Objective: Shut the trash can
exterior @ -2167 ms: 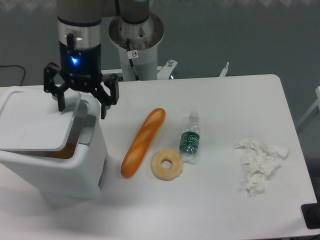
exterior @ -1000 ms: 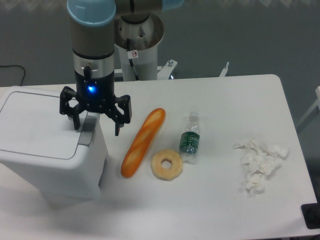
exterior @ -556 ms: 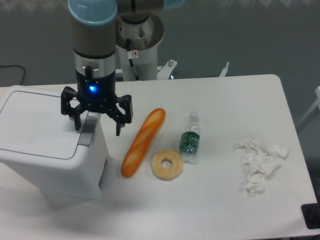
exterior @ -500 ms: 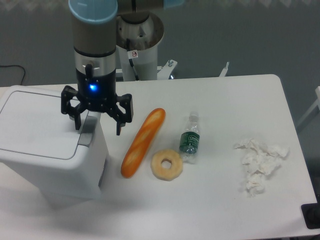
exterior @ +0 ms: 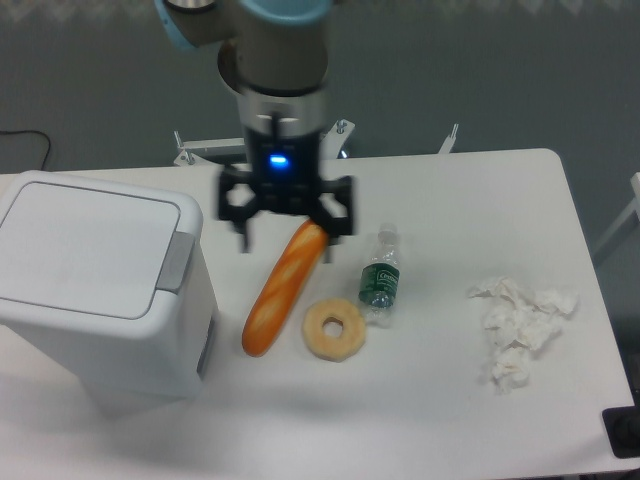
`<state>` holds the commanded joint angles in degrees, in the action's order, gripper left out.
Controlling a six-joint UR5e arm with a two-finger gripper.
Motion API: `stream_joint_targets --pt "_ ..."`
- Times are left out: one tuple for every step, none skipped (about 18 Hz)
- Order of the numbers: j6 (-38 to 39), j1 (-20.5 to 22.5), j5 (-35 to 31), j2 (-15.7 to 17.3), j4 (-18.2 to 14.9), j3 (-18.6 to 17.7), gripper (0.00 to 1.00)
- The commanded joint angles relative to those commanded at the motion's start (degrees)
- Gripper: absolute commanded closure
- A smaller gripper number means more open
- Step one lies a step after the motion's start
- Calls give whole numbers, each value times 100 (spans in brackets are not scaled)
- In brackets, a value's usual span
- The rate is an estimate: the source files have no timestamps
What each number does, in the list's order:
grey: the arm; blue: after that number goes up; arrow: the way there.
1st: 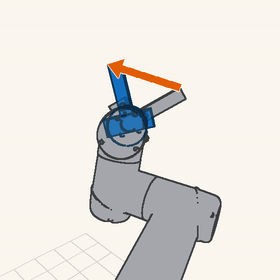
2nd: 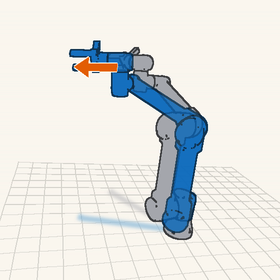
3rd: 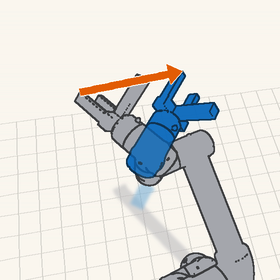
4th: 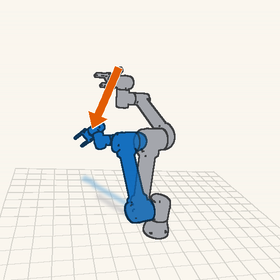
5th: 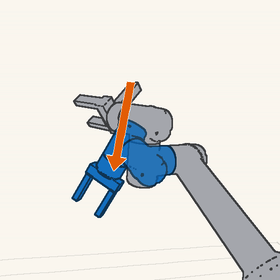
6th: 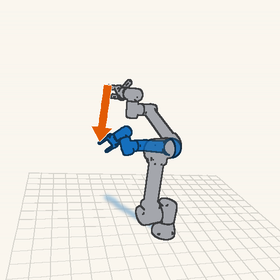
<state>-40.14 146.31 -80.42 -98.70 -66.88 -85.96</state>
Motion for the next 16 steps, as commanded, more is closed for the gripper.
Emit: stream_joint_targets --pt "-238 246 -9 -87 0 -26 0" --pt "-440 449 -26 -210 35 -44 0" --pt "-668 590 -166 -298 35 -53 0" --pt "-949 774 -411 -351 44 -53 0" --pt "-1361 950 -639 -439 61 -44 0" --pt "-1826 1065 -781 -588 53 -1 0" --pt "-2283 1248 -852 -667 44 9 0" --pt "-2636 1424 -853 -764 52 9 0" --pt "-2900 1539 -844 -861 53 9 0" --pt "-3112 1627 -844 -931 70 17 0" --pt "-3314 1689 -853 -1028 70 44 0" --pt "-3464 1751 -861 -1124 88 61 0" --pt "-3561 1830 -861 -1195 157 70 0" --pt "-3649 1900 -853 -1239 280 70 0" --pt "-3772 1962 -853 -1283 368 70 0" --pt "-3904 2006 -861 -1310 386 70 0"
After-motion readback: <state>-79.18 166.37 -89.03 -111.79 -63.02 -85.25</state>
